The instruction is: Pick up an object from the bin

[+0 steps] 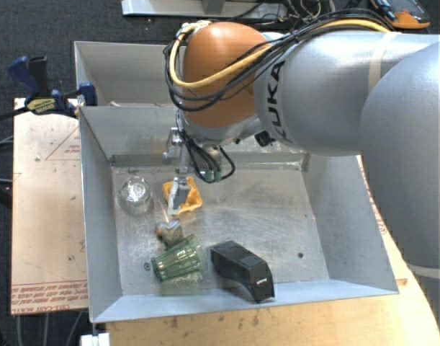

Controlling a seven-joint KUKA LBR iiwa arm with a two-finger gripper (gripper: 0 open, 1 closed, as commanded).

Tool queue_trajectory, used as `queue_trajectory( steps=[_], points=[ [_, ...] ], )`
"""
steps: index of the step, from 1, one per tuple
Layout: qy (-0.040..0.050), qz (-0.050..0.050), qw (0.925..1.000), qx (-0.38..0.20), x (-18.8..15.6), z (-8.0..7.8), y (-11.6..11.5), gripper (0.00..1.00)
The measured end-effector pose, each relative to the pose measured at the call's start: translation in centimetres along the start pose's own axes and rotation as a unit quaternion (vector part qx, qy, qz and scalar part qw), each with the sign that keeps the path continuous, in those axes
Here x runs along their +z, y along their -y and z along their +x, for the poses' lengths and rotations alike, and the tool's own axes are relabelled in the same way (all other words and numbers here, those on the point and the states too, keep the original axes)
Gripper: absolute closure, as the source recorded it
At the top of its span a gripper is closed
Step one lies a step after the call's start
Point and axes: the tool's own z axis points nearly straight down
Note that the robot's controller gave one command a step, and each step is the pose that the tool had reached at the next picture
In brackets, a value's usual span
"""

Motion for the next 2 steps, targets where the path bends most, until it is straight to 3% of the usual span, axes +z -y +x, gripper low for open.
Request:
queue_trajectory(
  steps=[1, 2],
  points=[
    [0.0037, -0.001, 1.0, 0.002, -0.5, -0.2, 0.1, 0.0],
    [0.0109, -0.007, 0.9999, 0.009, 11.3, 0.4, 8.3, 1.0]
  ],
)
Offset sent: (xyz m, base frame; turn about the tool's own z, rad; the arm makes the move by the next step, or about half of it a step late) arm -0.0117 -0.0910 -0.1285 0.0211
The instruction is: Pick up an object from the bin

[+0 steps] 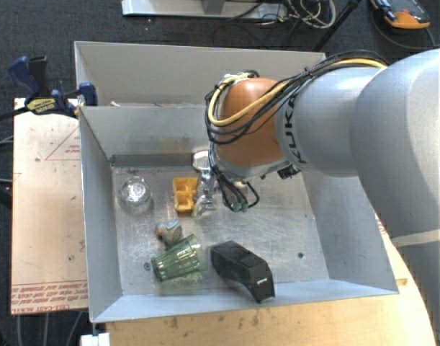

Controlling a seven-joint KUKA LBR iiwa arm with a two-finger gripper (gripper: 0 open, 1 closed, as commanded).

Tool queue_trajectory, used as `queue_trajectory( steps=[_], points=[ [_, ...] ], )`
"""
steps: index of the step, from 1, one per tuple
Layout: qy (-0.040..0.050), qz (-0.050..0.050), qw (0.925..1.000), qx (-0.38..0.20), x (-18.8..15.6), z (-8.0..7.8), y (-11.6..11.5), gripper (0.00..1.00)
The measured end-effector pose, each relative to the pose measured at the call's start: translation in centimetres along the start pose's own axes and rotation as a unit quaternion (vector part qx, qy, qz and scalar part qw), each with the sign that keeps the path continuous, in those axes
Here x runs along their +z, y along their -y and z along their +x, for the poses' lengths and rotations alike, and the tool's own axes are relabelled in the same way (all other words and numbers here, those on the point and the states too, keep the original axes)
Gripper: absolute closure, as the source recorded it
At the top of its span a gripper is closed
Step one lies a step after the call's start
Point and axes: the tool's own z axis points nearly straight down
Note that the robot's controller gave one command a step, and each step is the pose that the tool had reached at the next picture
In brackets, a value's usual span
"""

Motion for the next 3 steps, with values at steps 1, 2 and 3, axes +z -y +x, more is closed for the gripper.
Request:
queue_trajectory(
  steps=[1, 2, 3],
  points=[
    [0.0107, 0.002, 0.9999, 0.003, 0.3, -0.4, 0.5, 0.0],
    [0.0097, 0.002, 0.9999, 0.004, 0.3, -0.3, 0.5, 0.0],
    [-0.0071, 0.007, 0.9993, -0.036, 0.1, -2.3, -3.0, 0.0]
  ],
)
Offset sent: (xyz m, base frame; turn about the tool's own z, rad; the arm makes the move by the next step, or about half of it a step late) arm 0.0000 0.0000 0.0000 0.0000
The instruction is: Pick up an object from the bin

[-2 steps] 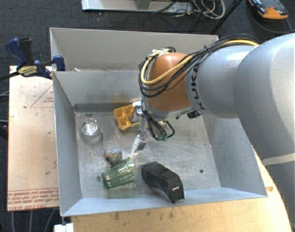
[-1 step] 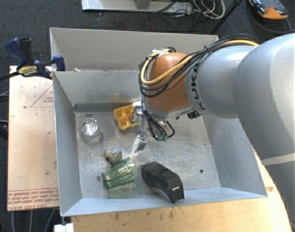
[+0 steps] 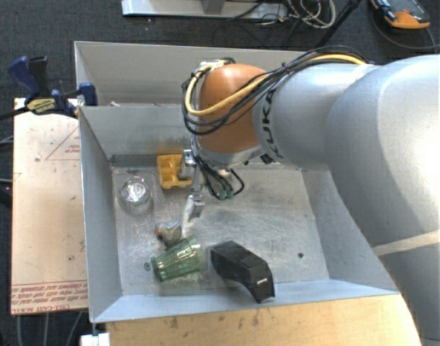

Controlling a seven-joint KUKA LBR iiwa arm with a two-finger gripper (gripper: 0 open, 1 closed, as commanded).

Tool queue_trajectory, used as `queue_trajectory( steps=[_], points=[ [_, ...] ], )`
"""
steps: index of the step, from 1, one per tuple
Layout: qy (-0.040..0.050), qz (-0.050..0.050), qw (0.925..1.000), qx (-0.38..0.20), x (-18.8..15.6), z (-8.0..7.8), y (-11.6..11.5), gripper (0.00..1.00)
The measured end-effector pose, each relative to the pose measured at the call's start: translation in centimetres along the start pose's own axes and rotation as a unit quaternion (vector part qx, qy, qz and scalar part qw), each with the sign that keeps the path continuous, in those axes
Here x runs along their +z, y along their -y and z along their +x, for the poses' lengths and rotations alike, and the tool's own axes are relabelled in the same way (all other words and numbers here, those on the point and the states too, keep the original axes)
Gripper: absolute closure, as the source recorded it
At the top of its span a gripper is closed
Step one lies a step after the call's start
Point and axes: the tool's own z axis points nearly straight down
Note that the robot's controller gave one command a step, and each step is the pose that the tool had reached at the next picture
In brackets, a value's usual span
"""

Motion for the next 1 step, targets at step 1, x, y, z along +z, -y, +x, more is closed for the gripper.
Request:
queue_trajectory(
  steps=[1],
  points=[
    [0.0031, -0.002, 0.9999, -0.017, -0.13, -2.65, -5.08, 1.0]
  ],
)
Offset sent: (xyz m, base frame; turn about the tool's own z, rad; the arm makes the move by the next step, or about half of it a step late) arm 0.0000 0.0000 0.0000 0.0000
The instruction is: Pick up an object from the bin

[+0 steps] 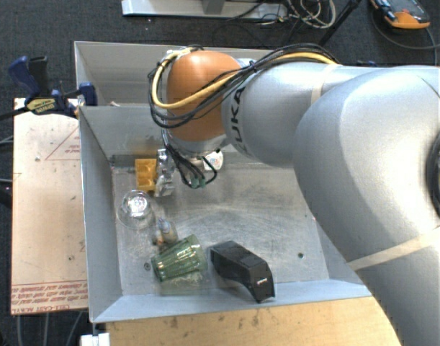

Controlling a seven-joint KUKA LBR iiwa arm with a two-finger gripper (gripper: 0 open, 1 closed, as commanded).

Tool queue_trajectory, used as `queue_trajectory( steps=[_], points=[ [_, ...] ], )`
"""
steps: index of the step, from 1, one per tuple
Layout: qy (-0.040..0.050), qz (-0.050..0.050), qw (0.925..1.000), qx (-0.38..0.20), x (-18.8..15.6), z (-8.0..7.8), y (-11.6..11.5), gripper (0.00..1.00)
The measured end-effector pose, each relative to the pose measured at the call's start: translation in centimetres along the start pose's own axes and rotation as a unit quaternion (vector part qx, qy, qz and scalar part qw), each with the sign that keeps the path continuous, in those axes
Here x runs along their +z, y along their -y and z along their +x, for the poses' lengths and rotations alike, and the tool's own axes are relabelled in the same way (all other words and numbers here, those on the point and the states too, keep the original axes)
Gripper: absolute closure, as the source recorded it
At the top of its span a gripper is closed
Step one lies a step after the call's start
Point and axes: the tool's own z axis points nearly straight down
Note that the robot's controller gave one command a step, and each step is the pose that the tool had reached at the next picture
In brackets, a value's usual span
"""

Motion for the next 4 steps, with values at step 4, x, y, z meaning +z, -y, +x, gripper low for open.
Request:
queue_trajectory(
  steps=[4],
  points=[
    [-0.0029, 0.001, 0.9983, 0.058, -13.4, -0.8, -4.3, 1.0]
  ],
)
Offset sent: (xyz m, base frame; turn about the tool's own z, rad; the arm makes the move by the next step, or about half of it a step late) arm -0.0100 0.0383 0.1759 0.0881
